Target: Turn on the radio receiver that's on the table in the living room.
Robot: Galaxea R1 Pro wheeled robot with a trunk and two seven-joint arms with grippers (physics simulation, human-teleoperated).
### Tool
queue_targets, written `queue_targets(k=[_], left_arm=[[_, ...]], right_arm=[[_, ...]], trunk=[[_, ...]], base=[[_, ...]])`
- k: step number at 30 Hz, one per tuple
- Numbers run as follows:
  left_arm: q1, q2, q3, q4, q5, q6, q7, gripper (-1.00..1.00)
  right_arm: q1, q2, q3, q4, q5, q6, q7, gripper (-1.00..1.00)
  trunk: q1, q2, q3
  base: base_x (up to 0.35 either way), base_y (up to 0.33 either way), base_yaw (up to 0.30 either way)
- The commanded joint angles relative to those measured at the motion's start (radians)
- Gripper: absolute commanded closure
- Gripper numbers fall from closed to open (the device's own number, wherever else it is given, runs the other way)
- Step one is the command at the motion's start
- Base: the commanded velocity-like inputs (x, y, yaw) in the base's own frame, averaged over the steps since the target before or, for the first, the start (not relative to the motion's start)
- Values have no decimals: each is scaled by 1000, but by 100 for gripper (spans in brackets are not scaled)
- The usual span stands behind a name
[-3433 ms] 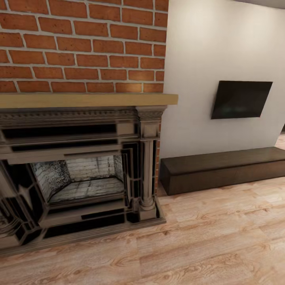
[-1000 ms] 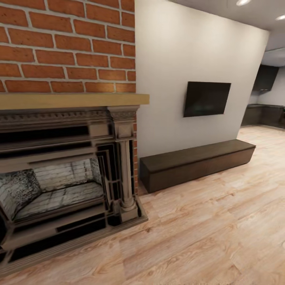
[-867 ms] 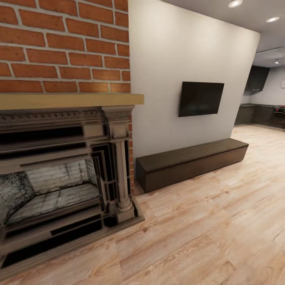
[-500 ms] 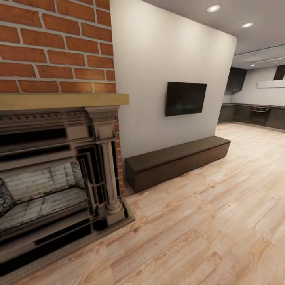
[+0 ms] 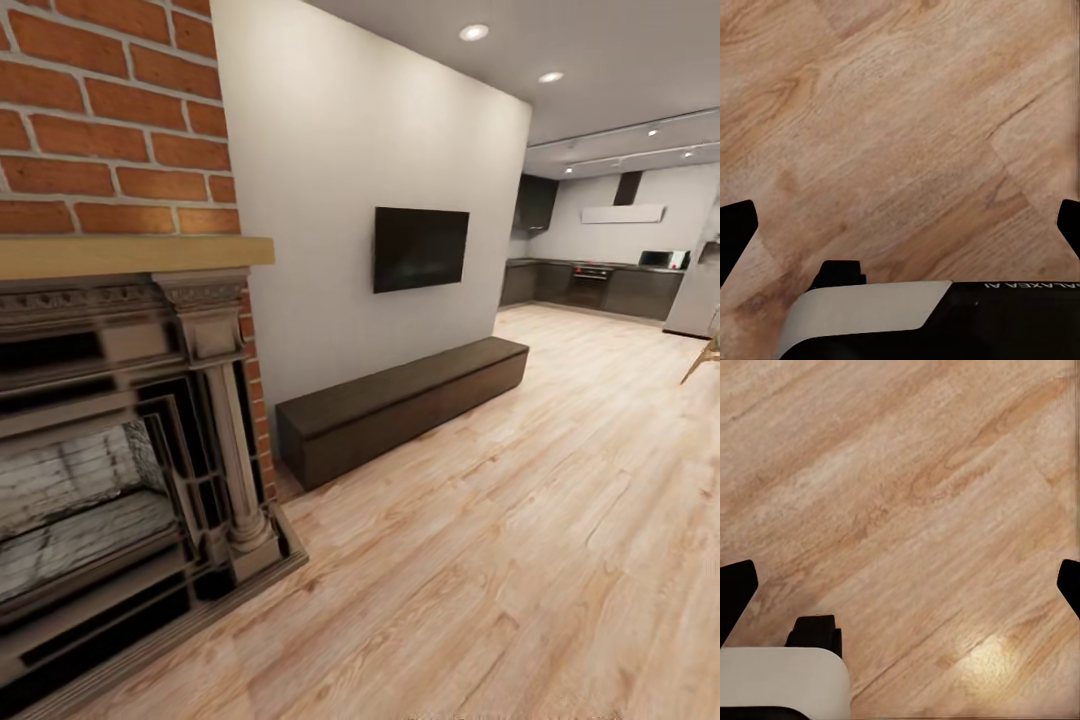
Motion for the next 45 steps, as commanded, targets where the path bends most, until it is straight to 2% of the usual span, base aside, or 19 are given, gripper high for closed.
queue_targets(k=[1, 45], left_arm=[[0, 0, 0, 0, 0, 0, 0, -100], [0, -2, 0, 0, -2, 0, 0, -100]], right_arm=[[0, 0, 0, 0, 0, 0, 0, -100], [0, 0, 1, 9, -1, -1, 0, -100]], trunk=[[0, 0, 0], [0, 0, 0]], base=[[0, 0, -278], [0, 0, -279]])
